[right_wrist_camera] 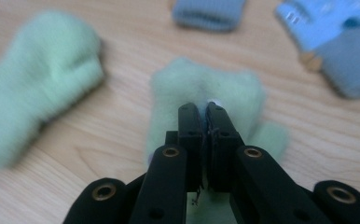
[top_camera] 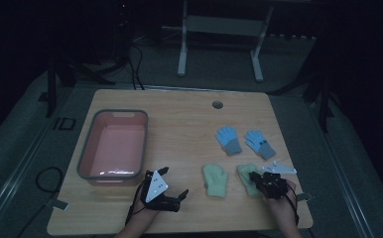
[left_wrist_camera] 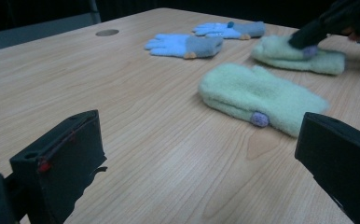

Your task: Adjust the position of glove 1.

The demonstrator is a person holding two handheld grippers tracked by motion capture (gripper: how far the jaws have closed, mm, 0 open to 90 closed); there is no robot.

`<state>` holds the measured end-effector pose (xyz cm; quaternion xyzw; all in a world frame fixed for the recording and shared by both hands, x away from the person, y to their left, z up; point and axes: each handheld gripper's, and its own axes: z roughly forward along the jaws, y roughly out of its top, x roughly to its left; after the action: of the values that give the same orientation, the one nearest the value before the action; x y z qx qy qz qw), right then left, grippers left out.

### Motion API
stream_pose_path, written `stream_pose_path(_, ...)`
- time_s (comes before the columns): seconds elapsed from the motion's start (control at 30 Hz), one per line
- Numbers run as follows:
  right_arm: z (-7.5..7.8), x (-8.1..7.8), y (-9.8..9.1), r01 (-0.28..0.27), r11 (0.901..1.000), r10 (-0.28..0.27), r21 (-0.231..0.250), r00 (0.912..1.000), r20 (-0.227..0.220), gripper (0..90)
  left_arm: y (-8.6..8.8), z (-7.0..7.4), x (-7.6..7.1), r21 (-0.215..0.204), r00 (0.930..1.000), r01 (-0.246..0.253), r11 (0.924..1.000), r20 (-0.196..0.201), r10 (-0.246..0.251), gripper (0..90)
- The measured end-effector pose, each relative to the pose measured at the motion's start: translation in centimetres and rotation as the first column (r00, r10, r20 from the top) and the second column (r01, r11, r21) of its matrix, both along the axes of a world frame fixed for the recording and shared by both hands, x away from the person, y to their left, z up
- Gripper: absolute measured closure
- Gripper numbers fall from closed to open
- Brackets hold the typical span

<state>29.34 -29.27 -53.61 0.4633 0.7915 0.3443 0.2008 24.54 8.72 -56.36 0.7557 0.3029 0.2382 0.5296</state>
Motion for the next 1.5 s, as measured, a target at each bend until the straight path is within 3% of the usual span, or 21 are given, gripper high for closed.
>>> stream_pose_path(0.1,1.8,-0.7,0.7,0.075,0.9972,-0.075,-0.001,0.9961,0.046,86.8,0.0,0.0,0.0,0.0,1.0,0.0,1.0,0.0,0.0,1.4)
stream_pose_path(0.2,3.1,-1.1,0.9,0.135,0.9903,-0.137,0.03,0.9887,0.061,86.8,0.0,0.0,0.0,-0.007,1.0,-0.002,1.0,-0.002,0.002,1.4)
stream_pose_path(0.4,4.6,-1.9,2.3,0.237,0.9715,-0.237,0.015,0.9665,0.098,86.8,0.0,0.0,0.0,0.001,1.0,0.0,1.0,0.002,0.0,1.4)
stream_pose_path(0.5,4.4,-2.1,2.9,0.268,0.9632,-0.269,0.022,0.9583,0.097,86.8,0.0,0.0,-0.1,0.003,1.0,0.002,1.0,0.005,-0.002,1.4)
stream_pose_path(0.77,1.4,-1.8,3.8,0.284,0.9588,-0.283,-0.017,0.9583,0.041,86.6,0.0,0.0,-0.1,0.005,1.0,0.002,1.0,0.008,-0.002,1.4)
stream_pose_path(0.93,-0.3,-1.3,4.1,0.259,0.9652,-0.259,-0.038,0.9657,-0.013,83.7,0.0,0.0,-0.1,0.002,1.0,0.002,1.0,0.006,-0.002,1.4)
stream_pose_path(1.03,-0.8,-1.4,4.0,0.243,0.9689,-0.243,-0.048,0.9699,-0.01,80.8,0.0,0.0,-0.1,0.001,1.0,0.002,1.0,0.006,-0.002,1.4)
stream_pose_path(1.13,-0.4,-1.3,3.7,0.226,0.9735,-0.227,-0.035,0.9739,-0.017,70.5,0.1,0.0,0.0,-0.005,1.0,0.0,1.0,0.005,0.0,1.4)
stream_pose_path(1.2,0.2,-1.4,3.6,0.202,0.9776,-0.202,-0.059,0.9794,0.009,67.4,0.1,0.0,-0.1,-0.008,1.0,-0.001,1.0,0.005,0.001,1.4)
stream_pose_path(1.3,1.3,-1.1,2.4,0.14,0.9886,-0.139,-0.054,0.99,0.02,63.8,0.1,0.0,0.0,-0.012,1.0,-0.001,0.9999,0.003,0.001,1.4)
stream_pose_path(1.33,1.3,-1.1,2.4,0.14,0.9886,-0.139,-0.054,0.99,0.02,63.8,0.1,0.0,0.0,-0.012,1.0,-0.001,0.9999,0.003,0.001,1.4)
stream_pose_path(1.37,1.8,-0.7,1.6,0.077,0.9957,-0.076,-0.053,0.9969,0.019,62.1,0.1,0.0,0.0,-0.012,1.0,0.0,0.9999,0.003,0.0,1.4)
stream_pose_path(1.5,2.8,-0.2,0.4,-0.012,0.9997,0.013,-0.019,0.9998,0.016,60.8,0.1,0.0,-0.1,-0.007,1.0,0.001,1.0,0.006,-0.001,1.4)
